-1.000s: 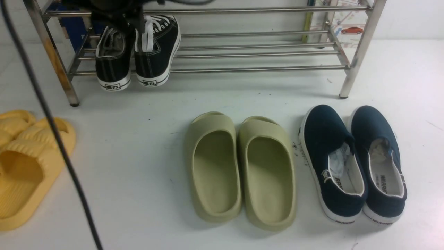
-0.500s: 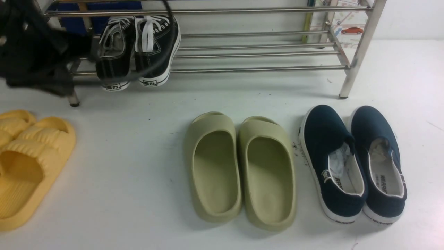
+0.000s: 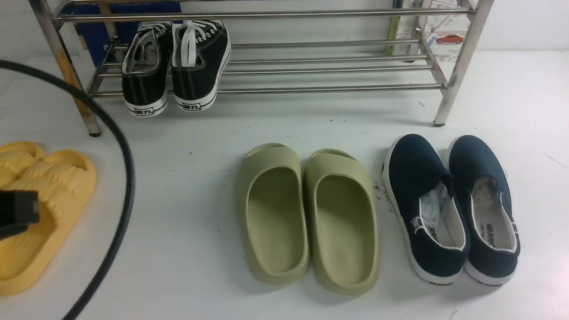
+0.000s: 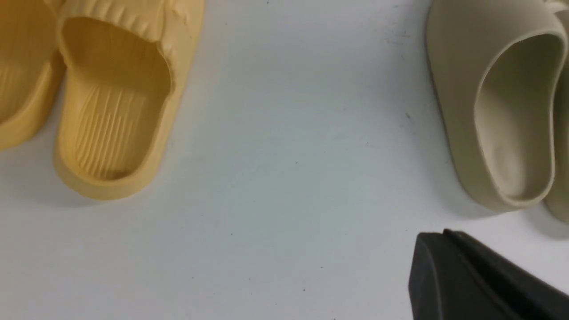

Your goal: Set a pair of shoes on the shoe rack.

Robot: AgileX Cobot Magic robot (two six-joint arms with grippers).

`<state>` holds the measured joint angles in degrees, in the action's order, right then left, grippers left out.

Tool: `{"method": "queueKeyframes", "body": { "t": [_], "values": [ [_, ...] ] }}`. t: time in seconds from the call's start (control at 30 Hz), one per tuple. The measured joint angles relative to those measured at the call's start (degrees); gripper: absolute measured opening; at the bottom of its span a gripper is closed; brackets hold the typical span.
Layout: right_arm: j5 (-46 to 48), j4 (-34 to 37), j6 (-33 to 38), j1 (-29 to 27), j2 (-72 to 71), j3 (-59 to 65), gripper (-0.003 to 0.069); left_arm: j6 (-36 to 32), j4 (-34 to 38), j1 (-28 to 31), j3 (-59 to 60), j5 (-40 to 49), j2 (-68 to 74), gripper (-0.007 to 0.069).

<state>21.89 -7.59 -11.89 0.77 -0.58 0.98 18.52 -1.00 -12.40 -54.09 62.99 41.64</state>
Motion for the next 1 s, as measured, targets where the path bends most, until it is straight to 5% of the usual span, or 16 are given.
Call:
{"method": "queueKeyframes", "body": {
  "t": [0.27,0.67,1.0],
  "values": [
    [0.00,0.00,0.00,0.00,0.00,0.00,0.0246,0.97,1.62,0.00,0.05,8.57,-9.28,0.0008],
    [0.00,0.00,0.07,0.00,0.00,0.00,0.0246,0.95,-0.16,0.00,0.05,8.43,-11.74,-0.0013],
    [0.00,0.00,0.14,0.00,0.00,0.00,0.0246,-8.15,7.68,0.00,2.55,2.20,-12.09,-0.0013]
  ]
}}
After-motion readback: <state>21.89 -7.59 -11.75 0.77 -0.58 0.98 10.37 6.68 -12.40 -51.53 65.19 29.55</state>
